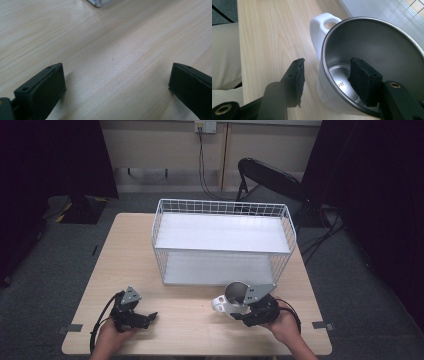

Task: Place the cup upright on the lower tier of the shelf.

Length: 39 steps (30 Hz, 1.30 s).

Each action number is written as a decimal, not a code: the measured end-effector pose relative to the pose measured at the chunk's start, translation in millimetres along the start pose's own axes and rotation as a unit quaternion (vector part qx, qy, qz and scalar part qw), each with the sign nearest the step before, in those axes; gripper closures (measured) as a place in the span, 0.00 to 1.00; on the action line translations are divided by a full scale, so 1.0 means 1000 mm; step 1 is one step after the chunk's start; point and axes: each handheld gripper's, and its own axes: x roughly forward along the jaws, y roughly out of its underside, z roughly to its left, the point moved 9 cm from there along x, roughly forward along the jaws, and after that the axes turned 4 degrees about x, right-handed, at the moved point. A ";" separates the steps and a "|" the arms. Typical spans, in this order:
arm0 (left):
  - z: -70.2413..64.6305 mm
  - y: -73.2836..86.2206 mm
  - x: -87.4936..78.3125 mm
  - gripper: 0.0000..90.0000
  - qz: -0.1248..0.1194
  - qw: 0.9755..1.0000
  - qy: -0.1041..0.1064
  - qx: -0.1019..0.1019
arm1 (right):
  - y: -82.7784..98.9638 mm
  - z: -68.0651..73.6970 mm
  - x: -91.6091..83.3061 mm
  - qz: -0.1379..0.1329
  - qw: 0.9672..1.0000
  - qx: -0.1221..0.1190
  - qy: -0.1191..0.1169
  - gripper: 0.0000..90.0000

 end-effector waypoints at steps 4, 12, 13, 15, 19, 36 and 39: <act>0.000 0.000 0.000 0.00 0.000 1.000 0.000 0.000 | 0.000 -0.001 0.002 0.003 1.000 -0.002 0.002 0.56; 0.000 0.000 0.000 0.00 0.000 1.000 0.000 0.000 | 0.002 -0.002 0.004 0.014 0.999 -0.032 0.015 0.80; 0.000 0.000 0.000 0.00 0.000 1.000 0.000 0.000 | 0.004 -0.001 0.005 0.018 0.999 -0.035 0.011 0.86; 0.000 0.000 0.000 0.00 0.000 1.000 0.001 0.000 | 0.008 -0.001 0.007 0.024 0.999 -0.034 0.017 0.87; 0.000 0.000 0.000 0.00 0.000 1.000 0.001 0.001 | 0.009 0.000 0.006 0.017 0.999 -0.026 0.023 0.89; 0.000 0.000 0.000 0.00 0.000 1.000 0.001 0.001 | 0.003 -0.004 -0.006 0.005 0.997 -0.056 0.061 0.92; 0.000 0.000 0.000 0.00 0.000 1.000 0.001 0.001 | 0.000 -0.006 -0.008 0.000 0.996 -0.053 0.065 0.92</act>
